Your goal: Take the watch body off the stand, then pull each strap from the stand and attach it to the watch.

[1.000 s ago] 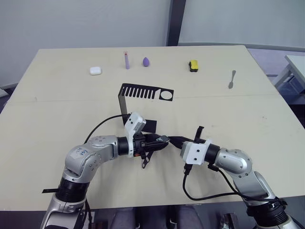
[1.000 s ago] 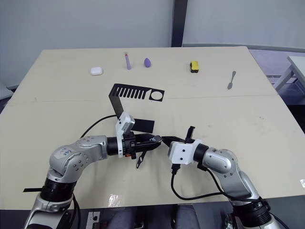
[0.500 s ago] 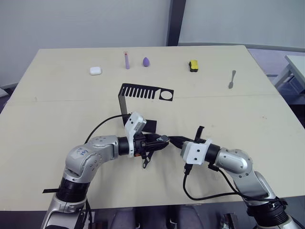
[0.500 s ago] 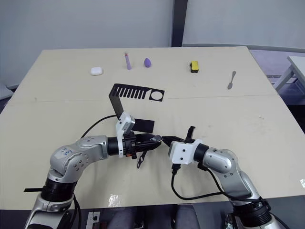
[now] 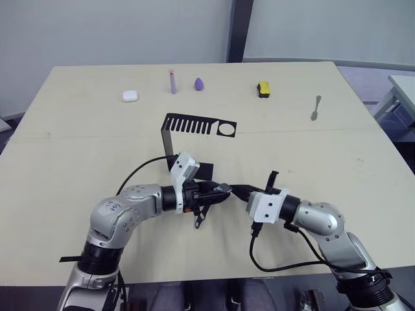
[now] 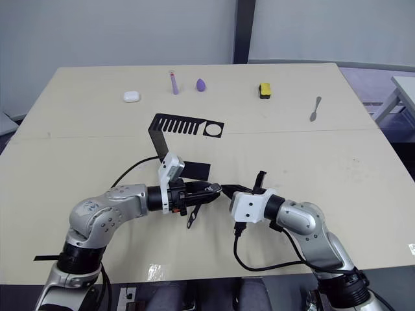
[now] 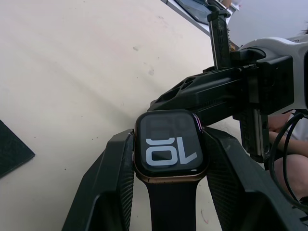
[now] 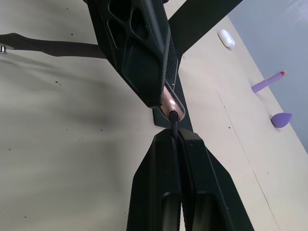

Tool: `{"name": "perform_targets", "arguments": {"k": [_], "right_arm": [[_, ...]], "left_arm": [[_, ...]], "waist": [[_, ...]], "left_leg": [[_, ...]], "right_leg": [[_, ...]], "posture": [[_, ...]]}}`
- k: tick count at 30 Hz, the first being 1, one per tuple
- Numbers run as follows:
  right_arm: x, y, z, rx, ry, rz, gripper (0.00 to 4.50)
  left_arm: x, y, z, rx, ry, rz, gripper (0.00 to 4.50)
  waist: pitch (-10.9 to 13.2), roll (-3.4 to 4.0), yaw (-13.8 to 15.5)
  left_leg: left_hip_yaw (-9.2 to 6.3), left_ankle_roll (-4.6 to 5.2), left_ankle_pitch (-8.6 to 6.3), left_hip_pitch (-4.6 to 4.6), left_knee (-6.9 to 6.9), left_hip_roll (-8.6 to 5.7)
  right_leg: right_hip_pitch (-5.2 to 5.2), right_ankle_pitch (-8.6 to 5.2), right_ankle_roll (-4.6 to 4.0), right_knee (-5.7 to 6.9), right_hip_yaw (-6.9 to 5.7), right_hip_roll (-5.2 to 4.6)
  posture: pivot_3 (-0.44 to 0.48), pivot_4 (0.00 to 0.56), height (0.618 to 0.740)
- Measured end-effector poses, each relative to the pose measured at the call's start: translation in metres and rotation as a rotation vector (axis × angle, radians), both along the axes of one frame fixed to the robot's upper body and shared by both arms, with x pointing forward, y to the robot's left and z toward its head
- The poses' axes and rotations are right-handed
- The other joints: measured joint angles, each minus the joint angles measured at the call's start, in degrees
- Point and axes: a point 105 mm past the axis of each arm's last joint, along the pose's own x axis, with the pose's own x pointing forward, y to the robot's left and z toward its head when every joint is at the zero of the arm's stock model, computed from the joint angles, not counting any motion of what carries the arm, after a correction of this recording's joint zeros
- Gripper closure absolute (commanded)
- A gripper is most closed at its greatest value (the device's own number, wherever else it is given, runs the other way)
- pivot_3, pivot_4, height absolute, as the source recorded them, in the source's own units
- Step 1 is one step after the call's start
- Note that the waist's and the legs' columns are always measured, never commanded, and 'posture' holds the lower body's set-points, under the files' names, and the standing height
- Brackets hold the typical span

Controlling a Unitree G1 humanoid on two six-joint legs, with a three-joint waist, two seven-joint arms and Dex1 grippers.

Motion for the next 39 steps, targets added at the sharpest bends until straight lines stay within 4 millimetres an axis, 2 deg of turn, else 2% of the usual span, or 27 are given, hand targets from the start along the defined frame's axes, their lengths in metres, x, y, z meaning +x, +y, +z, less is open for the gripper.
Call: {"name": "perform_targets", "arguments": {"k": [39], "right_arm": [[-0.0038, -0.0014, 0.0005, -0.017, -0.011, 0.011, 4.50]], "left_arm": [[-0.0031, -0.0001, 0.0004, -0.004, -0.013, -0.050, 2.89]], "waist": [[0.00, 0.00, 0.00]], "left_leg": [[0.00, 0.00, 0.00, 0.00, -0.01, 0.01]], "right_leg": [[0.00, 0.00, 0.00, -0.01, 0.00, 0.00]], "posture": [[0.000, 0.150, 0.740]]}}
